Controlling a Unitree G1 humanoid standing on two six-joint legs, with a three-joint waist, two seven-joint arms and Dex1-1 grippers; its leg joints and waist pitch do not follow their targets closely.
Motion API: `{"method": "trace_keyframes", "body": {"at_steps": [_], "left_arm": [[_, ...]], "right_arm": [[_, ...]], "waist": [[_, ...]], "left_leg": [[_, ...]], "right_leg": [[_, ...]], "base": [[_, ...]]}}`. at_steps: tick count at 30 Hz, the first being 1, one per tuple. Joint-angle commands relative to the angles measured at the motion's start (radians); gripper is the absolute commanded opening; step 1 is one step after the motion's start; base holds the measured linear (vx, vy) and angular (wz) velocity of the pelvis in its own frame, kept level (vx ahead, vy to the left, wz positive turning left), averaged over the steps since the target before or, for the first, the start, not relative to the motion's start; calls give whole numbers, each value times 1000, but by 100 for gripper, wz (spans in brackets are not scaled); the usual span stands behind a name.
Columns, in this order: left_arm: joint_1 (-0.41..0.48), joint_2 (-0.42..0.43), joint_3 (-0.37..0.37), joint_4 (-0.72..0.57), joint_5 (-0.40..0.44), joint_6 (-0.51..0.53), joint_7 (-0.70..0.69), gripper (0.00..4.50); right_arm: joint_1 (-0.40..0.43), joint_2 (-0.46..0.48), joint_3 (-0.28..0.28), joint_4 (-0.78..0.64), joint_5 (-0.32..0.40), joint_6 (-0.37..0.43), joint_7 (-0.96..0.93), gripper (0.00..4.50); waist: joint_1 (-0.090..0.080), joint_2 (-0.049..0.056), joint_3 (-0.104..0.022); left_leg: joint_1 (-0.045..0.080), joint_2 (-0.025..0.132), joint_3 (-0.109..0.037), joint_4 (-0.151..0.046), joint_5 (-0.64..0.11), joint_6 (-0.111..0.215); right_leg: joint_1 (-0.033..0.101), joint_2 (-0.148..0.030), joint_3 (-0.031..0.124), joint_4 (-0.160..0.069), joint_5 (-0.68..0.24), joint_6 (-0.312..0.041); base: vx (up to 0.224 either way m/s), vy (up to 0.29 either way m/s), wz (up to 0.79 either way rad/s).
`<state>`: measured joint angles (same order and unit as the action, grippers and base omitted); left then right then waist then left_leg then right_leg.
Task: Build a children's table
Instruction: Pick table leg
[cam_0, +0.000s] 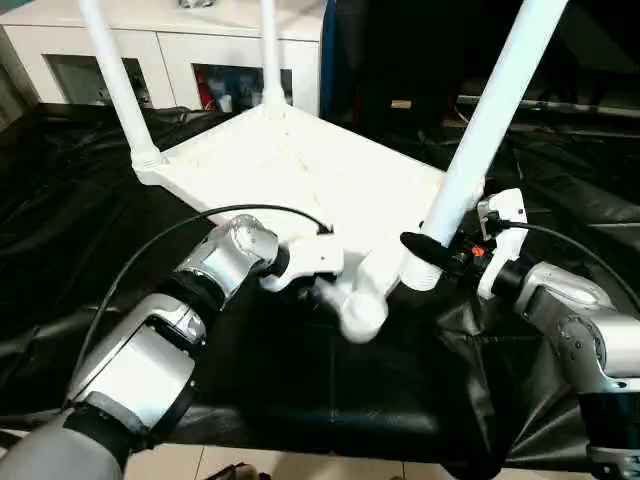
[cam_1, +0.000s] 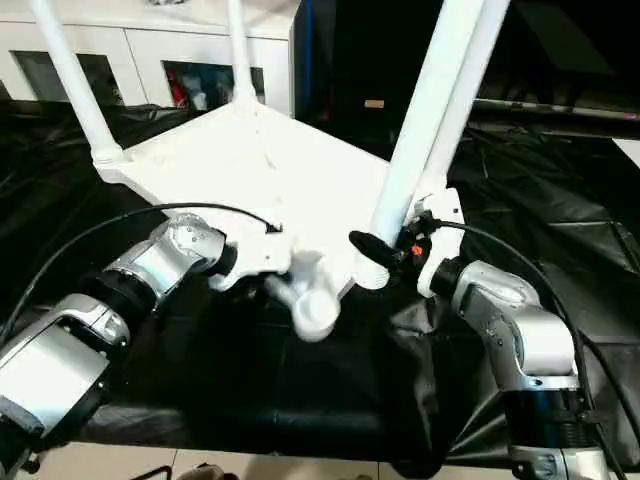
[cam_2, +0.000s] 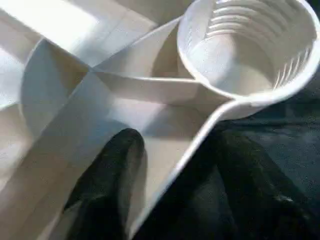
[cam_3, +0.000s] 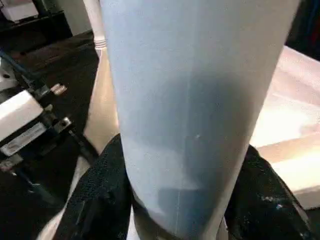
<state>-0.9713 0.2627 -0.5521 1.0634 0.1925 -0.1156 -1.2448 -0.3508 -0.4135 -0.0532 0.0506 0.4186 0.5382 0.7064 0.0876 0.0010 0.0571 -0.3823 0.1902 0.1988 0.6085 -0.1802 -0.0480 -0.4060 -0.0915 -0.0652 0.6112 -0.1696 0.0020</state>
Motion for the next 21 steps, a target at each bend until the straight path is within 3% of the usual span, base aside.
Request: {"method": "trace_keyframes", "body": {"at_steps": [1,2,6,8,12,15,21], "left_arm": [[-2,2,-22,-5,14,11,-33,257],[-8,-1,-19,-8,16,21,-59,232],[-15,-6,-10,-19,16,49,-85,213],[-15,-23,19,-23,-6,110,-81,190],[-12,-50,61,-30,-38,210,-56,174],[2,-86,113,-27,-60,331,61,152],[53,-112,172,-43,-51,458,272,125]], "right_arm": [[6,-11,7,-7,-8,-16,10,192],[10,-13,14,-6,-16,-24,14,192],[13,-14,20,-4,-24,-32,17,192],[15,-12,19,-2,-25,-34,18,192],[20,-11,21,-3,-26,-41,17,192],[30,-8,19,-10,-28,-44,14,192],[36,-6,14,-8,-34,-47,7,192]], "waist": [[3,-5,-76],[4,-7,-76],[4,-6,-75],[5,-1,-76],[4,-4,-77],[1,-6,-77],[-23,-13,-74]], "left_leg": [[24,38,-20,-71,-185,20],[24,38,-20,-71,-189,20],[23,39,-21,-73,-194,18],[22,40,-22,-73,-187,19],[21,39,-20,-71,-178,28],[19,38,-20,-69,-179,34],[7,30,-24,-69,-179,51]], "right_leg": [[55,-64,42,-69,-168,-258],[56,-64,42,-69,-172,-259],[55,-64,42,-70,-179,-259],[56,-65,42,-67,-162,-265],[59,-65,41,-67,-141,-278],[61,-64,41,-67,-133,-285],[68,-60,33,-77,-220,-250]], "base": [[0,0,0],[0,0,0],[0,0,0],[0,0,0],[0,0,0],[0,0,0],[0,0,0]]}}
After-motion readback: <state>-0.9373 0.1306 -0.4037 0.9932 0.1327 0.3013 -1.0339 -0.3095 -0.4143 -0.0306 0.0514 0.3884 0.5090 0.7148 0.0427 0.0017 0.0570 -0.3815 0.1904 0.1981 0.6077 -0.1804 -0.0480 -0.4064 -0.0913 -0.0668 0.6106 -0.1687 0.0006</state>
